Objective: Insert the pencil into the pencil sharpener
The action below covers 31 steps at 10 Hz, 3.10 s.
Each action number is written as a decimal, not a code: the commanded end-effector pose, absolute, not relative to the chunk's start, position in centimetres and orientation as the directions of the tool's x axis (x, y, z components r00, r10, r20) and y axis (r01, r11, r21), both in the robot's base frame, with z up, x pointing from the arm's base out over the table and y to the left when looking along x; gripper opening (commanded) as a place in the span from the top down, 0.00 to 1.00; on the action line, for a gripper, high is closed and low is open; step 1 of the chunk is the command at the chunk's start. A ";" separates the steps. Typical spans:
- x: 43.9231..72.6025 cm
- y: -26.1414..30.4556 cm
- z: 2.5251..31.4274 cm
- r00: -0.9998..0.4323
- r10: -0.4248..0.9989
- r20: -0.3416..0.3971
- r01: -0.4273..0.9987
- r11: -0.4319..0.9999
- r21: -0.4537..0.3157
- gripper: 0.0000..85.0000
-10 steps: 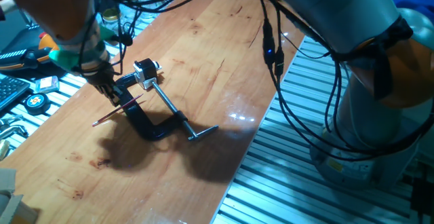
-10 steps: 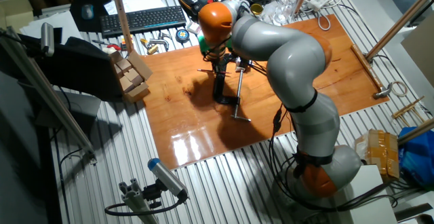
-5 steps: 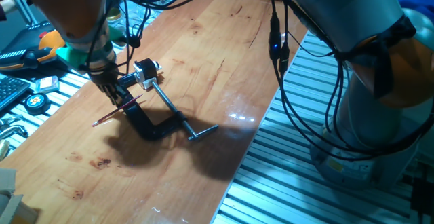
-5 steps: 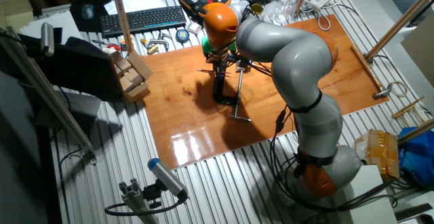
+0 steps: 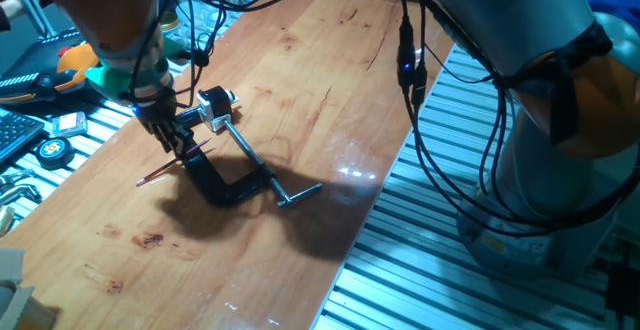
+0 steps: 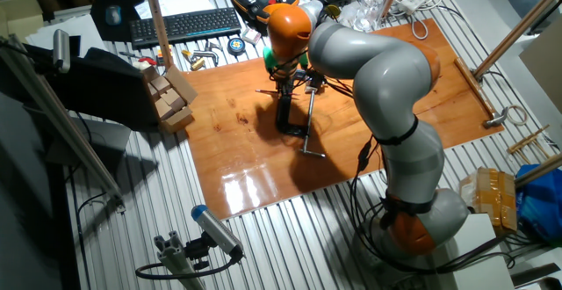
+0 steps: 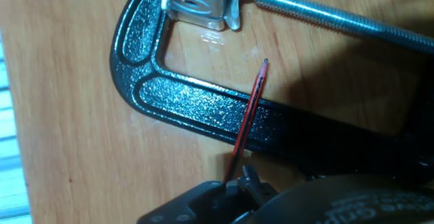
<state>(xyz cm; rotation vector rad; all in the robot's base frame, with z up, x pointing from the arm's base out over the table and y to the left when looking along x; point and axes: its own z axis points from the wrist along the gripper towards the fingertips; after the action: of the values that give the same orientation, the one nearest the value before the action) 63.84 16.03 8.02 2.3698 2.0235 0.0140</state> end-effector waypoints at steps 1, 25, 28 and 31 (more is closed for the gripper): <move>63.8 16.0 8.0 0.167 0.986 -0.007 0.986 -0.167 0.025 0.60; 65.5 14.2 5.5 0.371 0.927 -0.059 0.924 -0.362 0.120 0.80; 65.4 14.1 5.4 0.395 0.917 -0.060 0.914 -0.385 0.126 0.60; 65.4 13.9 5.4 0.406 0.911 -0.073 0.910 -0.395 0.128 0.60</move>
<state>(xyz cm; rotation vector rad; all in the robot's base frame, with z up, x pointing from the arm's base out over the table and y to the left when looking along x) 65.38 13.94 5.40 2.5067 1.6357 0.0142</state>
